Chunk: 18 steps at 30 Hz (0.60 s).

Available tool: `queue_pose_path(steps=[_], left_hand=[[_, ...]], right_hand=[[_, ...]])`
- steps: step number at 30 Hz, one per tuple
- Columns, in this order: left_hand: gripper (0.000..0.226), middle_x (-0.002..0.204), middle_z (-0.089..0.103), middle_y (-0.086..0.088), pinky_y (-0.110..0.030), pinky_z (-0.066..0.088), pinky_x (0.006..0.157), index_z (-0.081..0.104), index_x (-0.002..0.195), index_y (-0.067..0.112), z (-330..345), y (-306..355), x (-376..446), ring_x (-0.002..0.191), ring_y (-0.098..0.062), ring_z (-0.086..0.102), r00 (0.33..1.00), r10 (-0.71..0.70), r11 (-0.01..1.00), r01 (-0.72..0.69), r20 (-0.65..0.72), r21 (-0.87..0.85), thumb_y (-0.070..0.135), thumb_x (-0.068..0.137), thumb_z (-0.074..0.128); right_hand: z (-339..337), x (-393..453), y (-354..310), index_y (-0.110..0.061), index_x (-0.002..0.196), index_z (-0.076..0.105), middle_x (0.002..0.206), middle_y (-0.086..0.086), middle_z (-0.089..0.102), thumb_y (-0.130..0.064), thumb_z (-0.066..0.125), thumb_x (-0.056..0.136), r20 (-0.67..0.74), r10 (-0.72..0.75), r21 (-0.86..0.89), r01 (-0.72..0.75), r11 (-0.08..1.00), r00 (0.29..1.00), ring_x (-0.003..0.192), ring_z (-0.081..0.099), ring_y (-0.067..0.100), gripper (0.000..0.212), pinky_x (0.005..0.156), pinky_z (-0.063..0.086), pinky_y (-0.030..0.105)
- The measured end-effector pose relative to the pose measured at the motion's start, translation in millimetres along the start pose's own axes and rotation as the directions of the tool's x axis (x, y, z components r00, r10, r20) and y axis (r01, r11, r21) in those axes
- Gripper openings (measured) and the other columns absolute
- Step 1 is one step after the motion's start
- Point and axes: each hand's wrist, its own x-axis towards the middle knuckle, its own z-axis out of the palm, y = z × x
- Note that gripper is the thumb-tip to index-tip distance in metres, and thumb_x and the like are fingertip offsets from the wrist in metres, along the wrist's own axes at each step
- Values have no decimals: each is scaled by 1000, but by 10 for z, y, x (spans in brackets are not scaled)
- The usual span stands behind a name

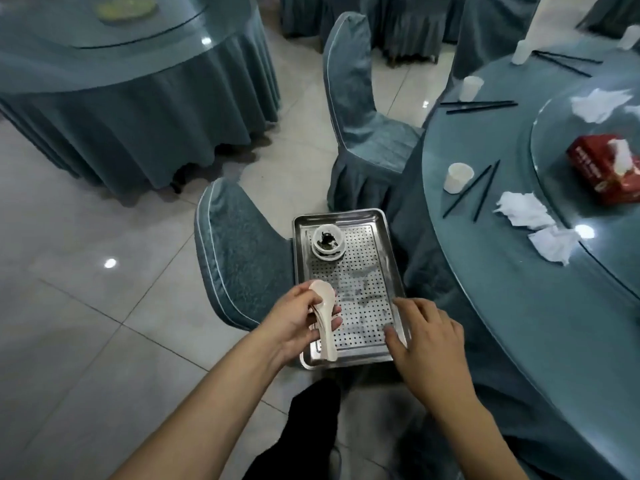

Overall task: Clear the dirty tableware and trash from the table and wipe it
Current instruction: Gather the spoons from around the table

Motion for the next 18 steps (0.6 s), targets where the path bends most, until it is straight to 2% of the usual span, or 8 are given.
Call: queue_pose_path(steps=[4, 7, 9, 12, 15, 18], left_hand=[[35, 113, 71, -23, -36, 63, 60, 58, 129, -8, 173, 211, 743, 78, -26, 72, 996, -48, 999, 50, -68, 21, -5, 98, 42], [32, 114, 71, -24, -42, 63, 65, 51, 132, 4, 245, 354, 1343, 77, -28, 73, 987, -82, 996, 85, -139, 15, -1, 101, 48], [31, 117, 66, -27, -41, 61, 61, 52, 129, 11, 293, 450, 1725, 71, -30, 70, 979, -85, 994, 95, -187, 48, 2, 101, 54], [30, 102, 66, -23, -34, 59, 49, 55, 128, 12, 393, 546, 2328, 55, -27, 65, 958, -80, 992, 102, -274, 68, 3, 99, 58], [22, 86, 64, -18, -32, 57, 45, 54, 118, 10, 486, 596, 2940, 50, -25, 63, 935, -84, 992, 110, -344, 58, -2, 100, 51], [22, 91, 65, -16, -29, 59, 49, 52, 110, 10, 487, 535, 3697, 52, -23, 67, 926, -24, 983, 91, -376, 160, -8, 98, 48]], right_hand=[[121, 633, 143, -32, 134, 55, 127, -6, 55, -41, 61, 91, 82, 9, -16, -8, 1000, 997, 113, 55, 19, 44, 98, 39, 44], [279, 1128, 245, -29, 133, 56, 127, -4, 57, -37, 65, 90, 148, 27, -15, -26, 1000, 989, 111, 57, 22, 45, 96, 42, 47], [436, 1460, 305, -31, 134, 55, 130, -4, 55, -38, 65, 90, 207, 42, -13, -40, 999, 978, 114, 56, 22, 45, 99, 41, 48], [731, 1891, 420, -34, 135, 53, 131, -4, 53, -40, 63, 90, 288, 36, 7, -39, 999, 957, 117, 54, 23, 46, 101, 39, 48], [1045, 2252, 583, -36, 135, 51, 131, -6, 52, -42, 63, 90, 348, 55, 27, -69, 997, 936, 118, 54, 20, 47, 101, 39, 46], [1446, 2548, 749, -38, 132, 53, 126, -11, 53, -43, 64, 87, 374, 53, 77, -88, 993, 926, 114, 57, 17, 47, 96, 43, 46]])
